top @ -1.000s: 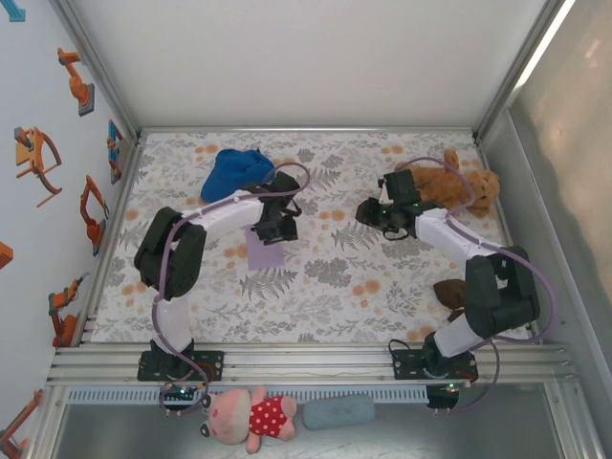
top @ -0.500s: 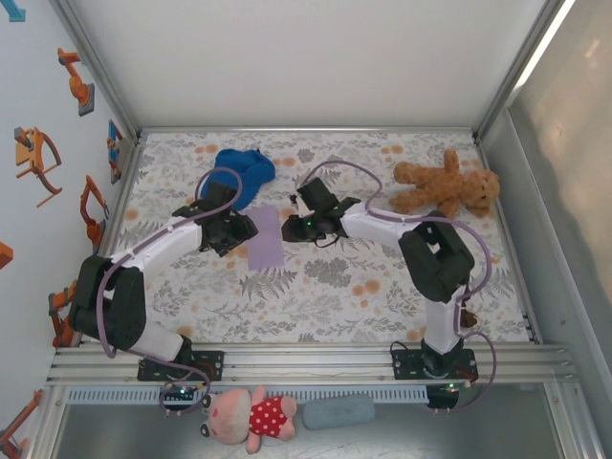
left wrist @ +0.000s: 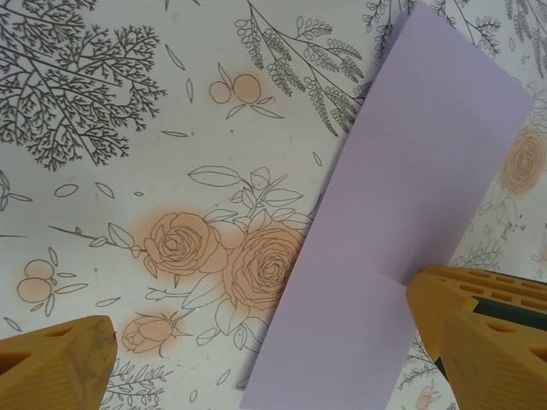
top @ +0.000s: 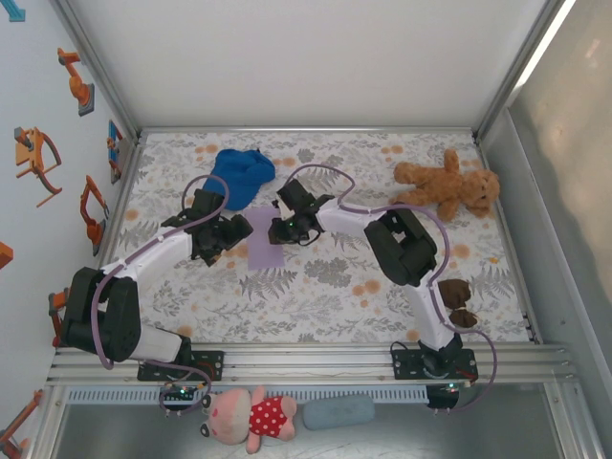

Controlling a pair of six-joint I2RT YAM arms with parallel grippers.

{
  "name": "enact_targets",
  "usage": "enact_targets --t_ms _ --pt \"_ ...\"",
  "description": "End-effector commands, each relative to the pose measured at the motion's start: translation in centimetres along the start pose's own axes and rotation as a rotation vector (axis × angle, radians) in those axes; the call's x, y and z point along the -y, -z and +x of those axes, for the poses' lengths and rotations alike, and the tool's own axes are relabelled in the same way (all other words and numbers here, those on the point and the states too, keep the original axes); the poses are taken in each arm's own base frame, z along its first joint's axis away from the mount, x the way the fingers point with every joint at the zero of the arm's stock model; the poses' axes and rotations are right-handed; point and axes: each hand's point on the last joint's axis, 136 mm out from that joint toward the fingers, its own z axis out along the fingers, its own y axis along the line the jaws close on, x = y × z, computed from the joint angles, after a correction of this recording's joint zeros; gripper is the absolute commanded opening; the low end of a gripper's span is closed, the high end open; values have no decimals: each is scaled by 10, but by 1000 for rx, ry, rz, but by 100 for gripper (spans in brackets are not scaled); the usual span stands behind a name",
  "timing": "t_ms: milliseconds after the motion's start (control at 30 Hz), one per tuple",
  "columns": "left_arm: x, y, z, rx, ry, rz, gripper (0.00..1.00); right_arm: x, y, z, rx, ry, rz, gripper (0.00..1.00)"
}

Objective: Fold a paper plane with a square sheet of paper (pick it up from the middle)
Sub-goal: Turn over the paper at the center of the table, then move the paper to the center of the table.

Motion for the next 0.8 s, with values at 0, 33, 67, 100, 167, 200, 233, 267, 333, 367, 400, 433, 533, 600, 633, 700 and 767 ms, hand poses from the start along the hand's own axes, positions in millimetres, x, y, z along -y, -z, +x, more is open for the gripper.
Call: enact_targets --t_ms 0,33,67,100,167,200,233,267,333,367,400,433,533,600,633,700,767 --pt "12 1 2 -18 -25 67 96 23 3 11 -33 -10 77 18" --pt "16 1 4 -29 -27 86 96 30 5 13 -35 -19 90 18" --pt "19 0 6 -40 -34 101 96 37 7 16 -39 -29 99 18" --pt "25 -1 8 -48 -49 120 96 42 10 18 -38 -37 106 18" --pt "34 0 10 -54 -80 135 96 57 17 24 -39 -56 126 18" --pt "38 -1 12 -61 -92 137 96 64 22 27 -39 -67 134 18" --pt "42 -2 15 -70 -104 143 96 71 28 30 -37 -80 140 18" --pt "46 -2 18 -80 -115 150 96 78 33 33 -37 -93 144 18" --pt "55 -5 26 -99 -141 160 96 91 46 41 -26 -122 147 17" --pt "60 -6 29 -105 -150 174 96 96 52 43 -19 -133 143 17" --pt "66 -8 34 -118 -161 193 96 101 60 43 -5 -146 134 17" --pt "71 -9 38 -129 -164 213 96 104 68 42 10 -159 120 17" --pt "89 -15 50 -173 -160 286 97 99 88 34 55 -167 51 17" --pt "99 -18 56 -199 -149 330 97 89 102 26 97 -168 6 17" --pt "103 -20 60 -211 -141 349 97 86 108 20 123 -174 -12 18" --pt "108 -24 66 -233 -127 374 100 82 116 13 162 -198 -34 18" --pt "111 -29 72 -251 -123 381 94 86 115 9 176 -228 -27 18"
